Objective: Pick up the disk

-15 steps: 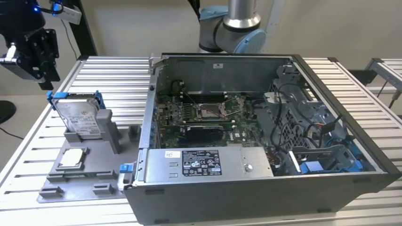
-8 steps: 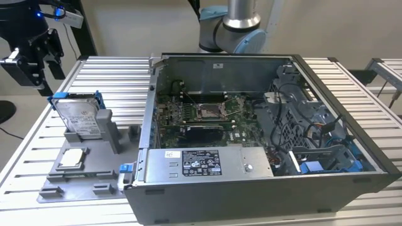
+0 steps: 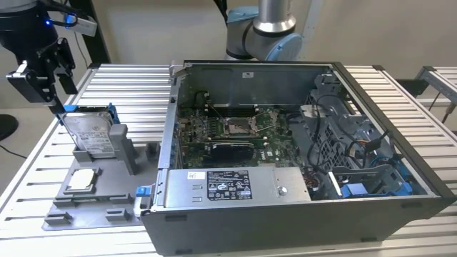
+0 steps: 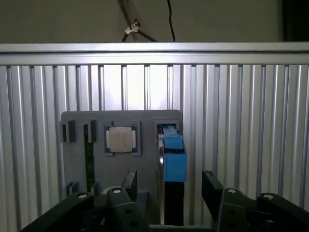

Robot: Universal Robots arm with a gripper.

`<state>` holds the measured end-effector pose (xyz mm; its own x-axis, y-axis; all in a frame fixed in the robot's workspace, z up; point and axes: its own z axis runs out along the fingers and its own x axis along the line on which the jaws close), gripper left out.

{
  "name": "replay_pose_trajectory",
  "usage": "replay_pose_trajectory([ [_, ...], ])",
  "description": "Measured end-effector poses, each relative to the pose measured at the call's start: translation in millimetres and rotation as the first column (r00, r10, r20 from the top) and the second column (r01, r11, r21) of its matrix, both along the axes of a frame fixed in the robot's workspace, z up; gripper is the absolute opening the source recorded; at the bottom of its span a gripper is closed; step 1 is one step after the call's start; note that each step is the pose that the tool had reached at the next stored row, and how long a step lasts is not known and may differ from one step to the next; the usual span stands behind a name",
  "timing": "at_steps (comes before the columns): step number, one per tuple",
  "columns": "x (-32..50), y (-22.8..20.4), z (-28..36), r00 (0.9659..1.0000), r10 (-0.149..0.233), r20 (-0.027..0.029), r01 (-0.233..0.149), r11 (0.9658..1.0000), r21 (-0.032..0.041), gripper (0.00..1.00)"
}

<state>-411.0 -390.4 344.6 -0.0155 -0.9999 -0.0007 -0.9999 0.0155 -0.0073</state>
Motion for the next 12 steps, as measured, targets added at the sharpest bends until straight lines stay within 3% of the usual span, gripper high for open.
replay_pose_trajectory([
  [6, -0.1, 1.1, -8.7, 1.0000, 0.000, 0.0040, 0.000, 1.0000, 0.0000, 1.00],
  [12, -0.1, 6.3, -15.7, 1.0000, 0.000, 0.0058, 0.000, 1.0000, 0.0000, 1.00],
])
